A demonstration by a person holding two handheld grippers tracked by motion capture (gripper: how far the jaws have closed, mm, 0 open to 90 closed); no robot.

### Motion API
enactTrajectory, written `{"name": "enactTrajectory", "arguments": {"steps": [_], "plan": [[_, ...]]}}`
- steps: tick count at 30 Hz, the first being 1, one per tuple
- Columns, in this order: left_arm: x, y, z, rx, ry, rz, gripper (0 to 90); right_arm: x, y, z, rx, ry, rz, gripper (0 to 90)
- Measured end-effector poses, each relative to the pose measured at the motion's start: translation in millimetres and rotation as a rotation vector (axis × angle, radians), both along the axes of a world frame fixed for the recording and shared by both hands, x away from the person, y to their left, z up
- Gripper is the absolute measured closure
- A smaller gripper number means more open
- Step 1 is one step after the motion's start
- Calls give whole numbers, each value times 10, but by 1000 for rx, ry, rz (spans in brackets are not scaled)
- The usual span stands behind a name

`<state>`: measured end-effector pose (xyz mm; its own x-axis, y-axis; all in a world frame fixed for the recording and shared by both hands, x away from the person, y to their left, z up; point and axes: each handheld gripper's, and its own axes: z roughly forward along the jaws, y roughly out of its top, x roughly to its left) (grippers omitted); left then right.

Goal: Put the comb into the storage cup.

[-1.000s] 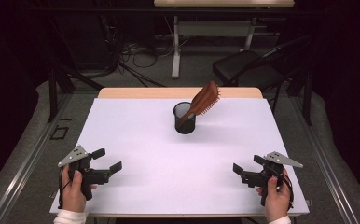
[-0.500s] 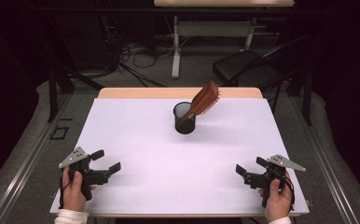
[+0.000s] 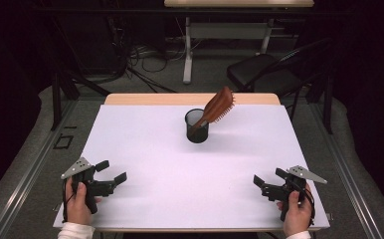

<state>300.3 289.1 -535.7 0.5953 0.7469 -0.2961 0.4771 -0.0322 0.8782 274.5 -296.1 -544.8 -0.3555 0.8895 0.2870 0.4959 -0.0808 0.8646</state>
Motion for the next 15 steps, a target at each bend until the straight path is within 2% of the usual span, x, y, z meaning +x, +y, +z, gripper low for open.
{"name": "enactTrajectory", "arguments": {"steps": [15], "plan": [[7, -1, -18, -1, 6, 0, 6, 18, -37, -39, 24, 18, -11, 0]]}}
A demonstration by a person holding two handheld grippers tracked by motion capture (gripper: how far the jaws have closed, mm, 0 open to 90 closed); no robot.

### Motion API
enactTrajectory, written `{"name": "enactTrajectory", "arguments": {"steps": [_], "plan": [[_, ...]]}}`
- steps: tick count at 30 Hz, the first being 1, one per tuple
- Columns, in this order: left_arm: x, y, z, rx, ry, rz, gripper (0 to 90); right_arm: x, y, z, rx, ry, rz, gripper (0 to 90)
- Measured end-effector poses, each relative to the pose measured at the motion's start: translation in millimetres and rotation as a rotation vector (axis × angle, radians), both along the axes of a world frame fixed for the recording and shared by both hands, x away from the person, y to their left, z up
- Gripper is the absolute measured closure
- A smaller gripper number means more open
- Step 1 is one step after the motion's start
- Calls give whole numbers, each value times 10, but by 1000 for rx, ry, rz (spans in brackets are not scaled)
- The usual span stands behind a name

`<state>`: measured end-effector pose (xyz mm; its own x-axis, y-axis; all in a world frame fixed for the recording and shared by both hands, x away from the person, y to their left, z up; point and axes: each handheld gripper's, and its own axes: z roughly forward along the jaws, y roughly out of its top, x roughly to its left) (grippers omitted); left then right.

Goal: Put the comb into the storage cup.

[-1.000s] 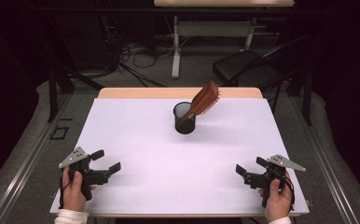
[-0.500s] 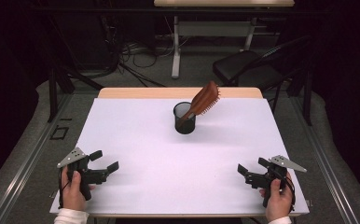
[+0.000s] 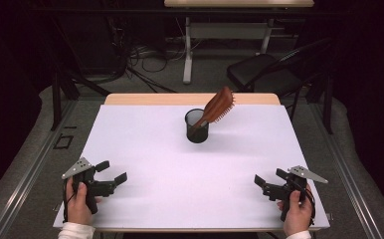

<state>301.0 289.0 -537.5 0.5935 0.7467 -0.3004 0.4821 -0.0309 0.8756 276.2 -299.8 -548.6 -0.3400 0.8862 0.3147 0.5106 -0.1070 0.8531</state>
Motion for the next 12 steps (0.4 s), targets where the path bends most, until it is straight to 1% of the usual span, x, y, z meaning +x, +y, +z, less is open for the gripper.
{"name": "enactTrajectory", "arguments": {"steps": [4, 12], "plan": [[0, 7, -1, 2, 0, 0, 6, -1, 4, -6, 6, 8, 1, 0], [5, 8, -4, 3, 1, -1, 6, 0, -6, -11, -6, 10, 2, 0]]}}
